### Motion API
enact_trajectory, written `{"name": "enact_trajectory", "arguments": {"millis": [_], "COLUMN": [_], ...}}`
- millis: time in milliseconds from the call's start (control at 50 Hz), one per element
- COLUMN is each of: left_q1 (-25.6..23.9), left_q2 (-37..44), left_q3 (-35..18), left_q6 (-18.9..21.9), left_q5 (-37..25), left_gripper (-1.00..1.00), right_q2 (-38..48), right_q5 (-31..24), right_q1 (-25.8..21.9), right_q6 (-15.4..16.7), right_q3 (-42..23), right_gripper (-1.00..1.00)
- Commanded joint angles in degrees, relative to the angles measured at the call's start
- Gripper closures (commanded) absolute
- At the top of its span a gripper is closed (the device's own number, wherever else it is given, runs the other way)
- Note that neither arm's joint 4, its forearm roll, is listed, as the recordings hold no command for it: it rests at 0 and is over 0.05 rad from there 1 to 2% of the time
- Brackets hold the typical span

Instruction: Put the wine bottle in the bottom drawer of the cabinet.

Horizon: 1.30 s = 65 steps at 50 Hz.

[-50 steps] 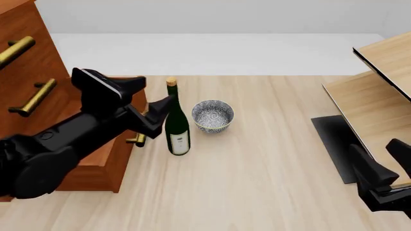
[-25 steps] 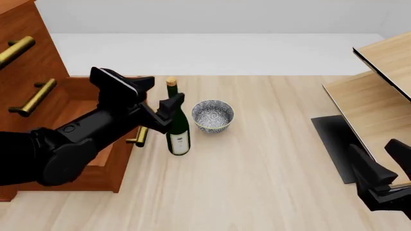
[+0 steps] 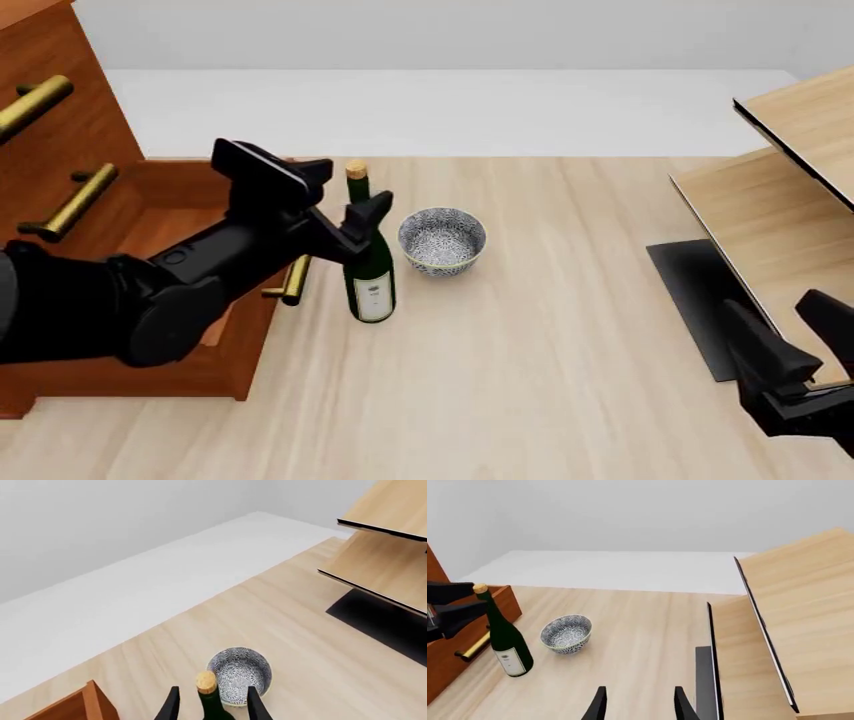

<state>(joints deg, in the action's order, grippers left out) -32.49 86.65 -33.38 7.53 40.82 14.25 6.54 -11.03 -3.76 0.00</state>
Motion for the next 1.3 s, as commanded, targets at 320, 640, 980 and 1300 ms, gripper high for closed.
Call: {"name": "enact_trajectory", "arguments": {"millis": [320,640,980,1300], "left_q1": [0.82,0.79,0.75,1.26], "left_q2": [3.62,5.19,3.85,0.68], "left_q3": [-0.86,-1.54,-1.87,-0.32], "left_q6": [-1.94,-3.16,-4.2,-5.04], "left_q5": [1.7,1.73,0.34,-0.75], "left_gripper": [-1.0,-1.0,1.0,1.0], "right_q2": [0.49,0.78,2.32,1.96], "right_q5": [-0.03,0.08,1.62,1.51], "right_q1": [-0.01,-0.11,-0.09,-0.22], "right_q6": [-0.21,-0.13,0.03,0.13], "right_q3": [0.0,0.0,0.0,0.0], "right_gripper": [-1.0,-1.0,-1.0,-1.0]}}
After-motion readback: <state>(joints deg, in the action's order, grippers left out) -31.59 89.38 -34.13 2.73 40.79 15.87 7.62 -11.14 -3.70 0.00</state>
